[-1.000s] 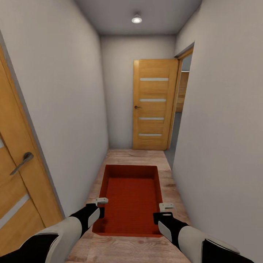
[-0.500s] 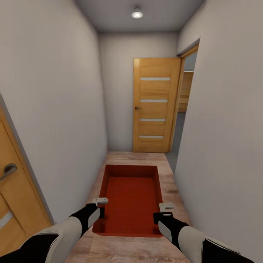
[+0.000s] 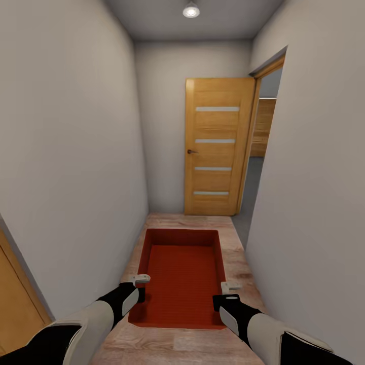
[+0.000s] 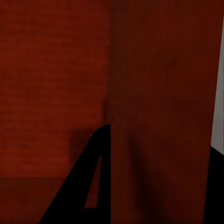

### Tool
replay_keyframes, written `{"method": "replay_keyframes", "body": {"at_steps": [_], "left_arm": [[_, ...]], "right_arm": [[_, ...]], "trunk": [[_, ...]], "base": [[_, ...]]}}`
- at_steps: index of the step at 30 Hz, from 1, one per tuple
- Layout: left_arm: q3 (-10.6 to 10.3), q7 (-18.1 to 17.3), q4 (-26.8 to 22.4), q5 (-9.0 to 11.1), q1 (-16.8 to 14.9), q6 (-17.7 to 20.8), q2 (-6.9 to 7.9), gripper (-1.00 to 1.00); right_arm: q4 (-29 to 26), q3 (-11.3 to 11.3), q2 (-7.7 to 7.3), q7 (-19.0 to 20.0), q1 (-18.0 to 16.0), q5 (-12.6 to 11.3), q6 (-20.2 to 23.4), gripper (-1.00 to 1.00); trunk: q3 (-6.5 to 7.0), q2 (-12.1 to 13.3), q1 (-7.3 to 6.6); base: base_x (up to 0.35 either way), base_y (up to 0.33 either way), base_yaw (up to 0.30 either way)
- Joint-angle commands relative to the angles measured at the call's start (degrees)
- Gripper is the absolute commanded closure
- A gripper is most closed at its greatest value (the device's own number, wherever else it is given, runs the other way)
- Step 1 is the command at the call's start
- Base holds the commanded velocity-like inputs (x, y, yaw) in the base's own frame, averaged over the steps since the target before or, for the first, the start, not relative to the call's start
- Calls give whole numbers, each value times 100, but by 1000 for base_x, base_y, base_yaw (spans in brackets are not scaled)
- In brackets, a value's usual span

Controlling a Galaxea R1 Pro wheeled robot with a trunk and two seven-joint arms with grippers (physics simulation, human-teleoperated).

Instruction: Move the two storage containers from the living room to the garage. In the garage, place one container on the floor and stack the other container on top of it (either order is fine).

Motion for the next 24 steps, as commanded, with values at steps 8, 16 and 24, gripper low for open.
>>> {"method": "replay_keyframes", "body": {"at_steps": [8,16,24], "left_arm": [[-207,40,12,63,3,34,-3,100],[-207,40,12,63,2,34,-2,100],[-208,40,12,63,2,34,-1,100]], "right_arm": [[-13,-100,-99,-51,-9,122,31,100],[-13,-100,-98,-52,-8,121,31,100],[-13,-99,-96,-53,-9,121,31,100]], "trunk": [[-9,-7,5],[-9,-7,5],[-9,-7,5]], "base": [[322,0,0],[323,0,0],[322,0,0]]}}
